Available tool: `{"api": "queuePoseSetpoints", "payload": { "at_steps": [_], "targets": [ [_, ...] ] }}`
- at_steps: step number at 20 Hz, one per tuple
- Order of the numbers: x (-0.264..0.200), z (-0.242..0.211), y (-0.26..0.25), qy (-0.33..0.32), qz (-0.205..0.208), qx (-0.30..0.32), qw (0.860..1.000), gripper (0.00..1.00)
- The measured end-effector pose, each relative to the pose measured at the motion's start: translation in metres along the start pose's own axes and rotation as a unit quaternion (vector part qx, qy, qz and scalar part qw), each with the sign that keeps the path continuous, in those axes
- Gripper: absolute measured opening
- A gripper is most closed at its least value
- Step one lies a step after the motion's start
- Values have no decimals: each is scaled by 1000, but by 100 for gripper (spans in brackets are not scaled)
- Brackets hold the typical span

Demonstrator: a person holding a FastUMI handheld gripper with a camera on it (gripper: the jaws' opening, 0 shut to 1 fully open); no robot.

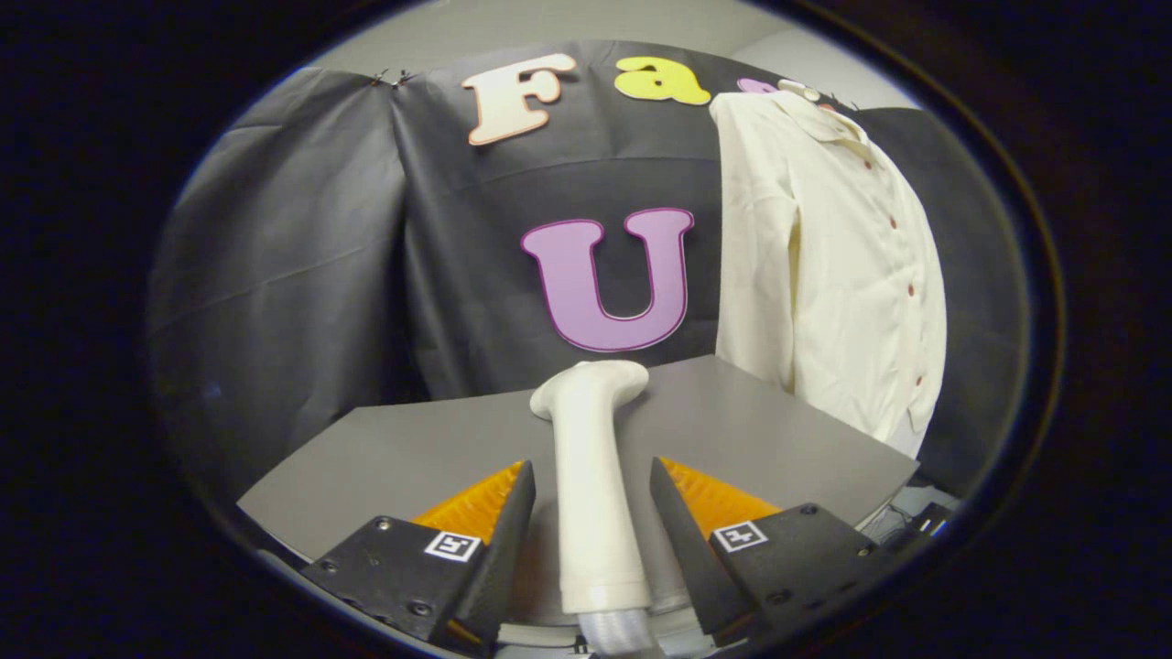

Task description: Iron the clothes twice with a garment steamer, once on the left side and once on the right side.

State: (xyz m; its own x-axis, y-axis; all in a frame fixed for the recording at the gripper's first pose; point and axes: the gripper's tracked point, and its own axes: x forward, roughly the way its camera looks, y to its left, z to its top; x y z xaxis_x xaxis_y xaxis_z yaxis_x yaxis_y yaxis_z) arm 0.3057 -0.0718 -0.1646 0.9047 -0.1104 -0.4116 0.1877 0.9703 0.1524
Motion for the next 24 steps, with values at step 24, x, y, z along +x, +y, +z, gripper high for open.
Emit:
{"api": "queuePoseSetpoints", "payload": {
  "at_steps": [24],
  "targets": [
    [-37,14,-8,-59,65,-43,995,40]
  ]
}}
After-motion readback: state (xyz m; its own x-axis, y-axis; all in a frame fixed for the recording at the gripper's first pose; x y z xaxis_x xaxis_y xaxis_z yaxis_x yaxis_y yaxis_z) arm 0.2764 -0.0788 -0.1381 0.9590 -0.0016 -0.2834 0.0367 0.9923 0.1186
